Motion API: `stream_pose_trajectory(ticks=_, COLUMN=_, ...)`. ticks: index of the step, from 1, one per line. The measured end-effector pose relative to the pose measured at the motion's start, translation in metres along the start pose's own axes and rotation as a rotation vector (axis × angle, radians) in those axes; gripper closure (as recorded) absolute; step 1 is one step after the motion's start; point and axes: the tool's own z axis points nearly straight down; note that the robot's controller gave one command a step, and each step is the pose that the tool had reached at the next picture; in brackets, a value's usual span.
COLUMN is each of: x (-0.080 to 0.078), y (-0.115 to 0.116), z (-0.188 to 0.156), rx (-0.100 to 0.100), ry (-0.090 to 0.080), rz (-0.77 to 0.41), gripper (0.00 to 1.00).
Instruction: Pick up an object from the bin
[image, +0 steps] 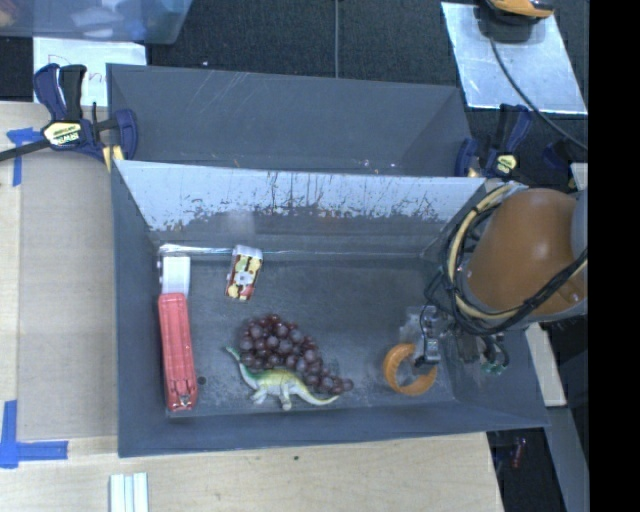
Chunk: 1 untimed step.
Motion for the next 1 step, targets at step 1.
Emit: stream_pose_trajectory(ticks=1, x=-0.0002, y=-0.0001, z=-0.0055, rx=0.000, ry=-0.001, rz=0.000, gripper=1.00)
